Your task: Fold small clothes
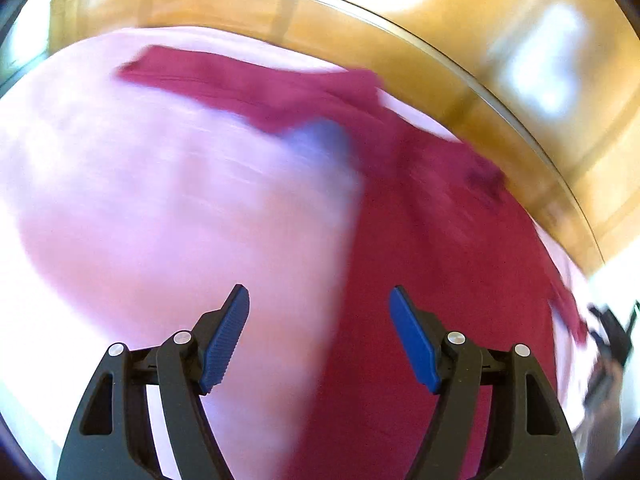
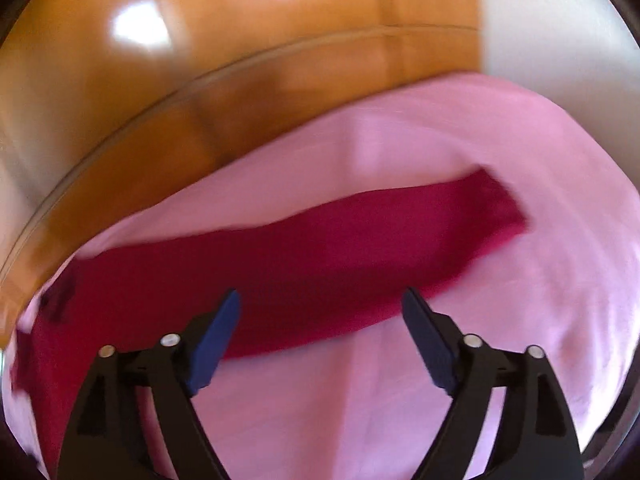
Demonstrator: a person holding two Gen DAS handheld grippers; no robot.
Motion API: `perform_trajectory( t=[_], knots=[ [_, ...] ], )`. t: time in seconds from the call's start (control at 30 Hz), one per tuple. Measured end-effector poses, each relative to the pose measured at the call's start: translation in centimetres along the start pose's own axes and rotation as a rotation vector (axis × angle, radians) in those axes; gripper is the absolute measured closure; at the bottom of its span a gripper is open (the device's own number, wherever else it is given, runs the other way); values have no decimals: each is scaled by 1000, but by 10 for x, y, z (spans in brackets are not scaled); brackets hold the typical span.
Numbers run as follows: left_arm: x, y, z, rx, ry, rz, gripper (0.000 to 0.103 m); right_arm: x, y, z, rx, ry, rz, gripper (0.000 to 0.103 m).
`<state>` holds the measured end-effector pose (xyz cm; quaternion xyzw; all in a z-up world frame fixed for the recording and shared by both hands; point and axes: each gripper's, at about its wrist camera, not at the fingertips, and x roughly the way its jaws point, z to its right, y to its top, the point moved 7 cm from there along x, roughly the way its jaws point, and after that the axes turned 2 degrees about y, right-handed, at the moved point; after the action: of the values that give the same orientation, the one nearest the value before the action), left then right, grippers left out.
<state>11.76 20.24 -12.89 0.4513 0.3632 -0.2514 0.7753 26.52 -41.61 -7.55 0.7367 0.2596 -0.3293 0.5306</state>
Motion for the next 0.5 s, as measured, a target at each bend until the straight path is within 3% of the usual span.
perform_trajectory(
  t=[0.1, 0.23, 0.43, 0.5],
  knots=[
    [-1, 24, -39, -78, 56, 37, 32, 5, -34, -75, -124, 119, -47, 13],
    [1, 64, -83, -146, 127, 76, 33, 22, -82, -152, -267, 197, -111, 12],
    [22, 133, -136, -241, 189, 93, 62, 50, -119, -189, -407, 103, -118, 9],
    [35, 156, -145, -268, 199, 97, 63, 54, -117, -188, -402, 112, -129, 3]
  ],
)
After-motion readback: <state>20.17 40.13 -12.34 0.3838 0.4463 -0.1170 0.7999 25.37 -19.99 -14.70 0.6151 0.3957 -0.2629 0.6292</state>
